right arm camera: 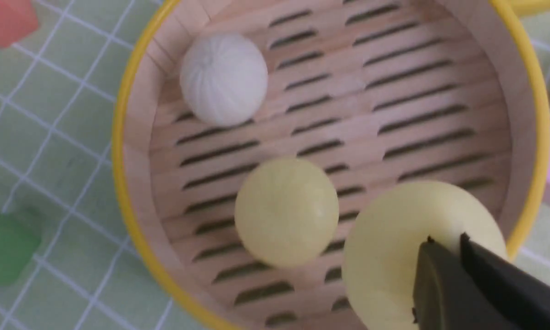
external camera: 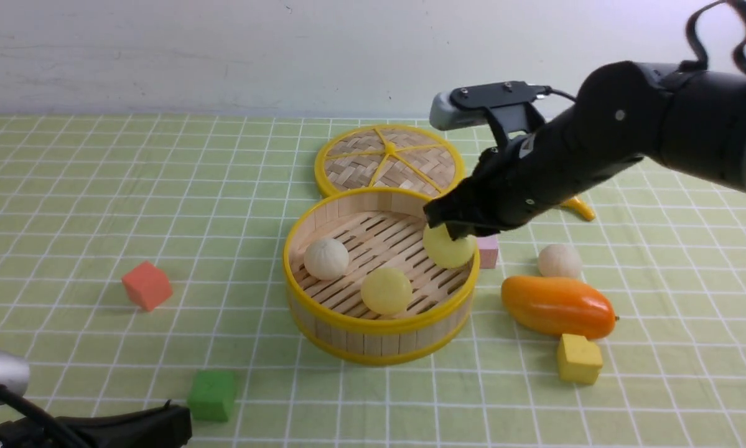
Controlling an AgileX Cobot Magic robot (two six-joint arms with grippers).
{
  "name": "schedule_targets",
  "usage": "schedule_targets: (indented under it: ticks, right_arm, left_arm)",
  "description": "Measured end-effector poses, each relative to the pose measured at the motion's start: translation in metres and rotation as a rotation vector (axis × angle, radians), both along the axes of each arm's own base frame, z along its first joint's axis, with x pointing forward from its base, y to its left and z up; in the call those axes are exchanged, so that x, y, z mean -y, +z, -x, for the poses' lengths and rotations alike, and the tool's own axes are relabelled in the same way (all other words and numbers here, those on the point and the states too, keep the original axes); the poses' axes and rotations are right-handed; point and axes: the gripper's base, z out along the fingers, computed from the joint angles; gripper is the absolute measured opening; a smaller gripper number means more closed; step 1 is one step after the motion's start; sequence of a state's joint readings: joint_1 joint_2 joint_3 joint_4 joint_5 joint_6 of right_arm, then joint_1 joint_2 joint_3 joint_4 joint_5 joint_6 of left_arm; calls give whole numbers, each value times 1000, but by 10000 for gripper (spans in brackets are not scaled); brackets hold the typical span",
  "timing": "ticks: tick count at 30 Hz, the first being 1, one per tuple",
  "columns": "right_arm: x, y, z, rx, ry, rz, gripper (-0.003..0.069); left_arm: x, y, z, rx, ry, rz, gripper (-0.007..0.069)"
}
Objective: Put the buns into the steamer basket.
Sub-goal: Use the right arm to put the steamed stuffed bun into the steamer, then use the right arm to grab a steamed stuffed bun
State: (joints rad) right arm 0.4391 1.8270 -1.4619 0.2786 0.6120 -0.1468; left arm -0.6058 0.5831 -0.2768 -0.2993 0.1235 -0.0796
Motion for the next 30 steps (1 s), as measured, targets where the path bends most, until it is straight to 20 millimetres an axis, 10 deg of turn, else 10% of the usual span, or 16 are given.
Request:
schedule_targets:
  ticks: [12,21,25,30]
  right_arm:
    - [-16,-60,-43,-7,-1,65,198]
    - [-11,-17,-34,37,26,75,445]
    - [33,24,-30,55,-89,145,438]
    - [92,-1,-48,-108,-313,178,386]
  left_arm:
    - [0,0,0,0,0,0,27]
    - [0,0,0,0,0,0,29]
    - [0,0,0,0,0,0,29]
    - [0,0,0,0,0,0,34]
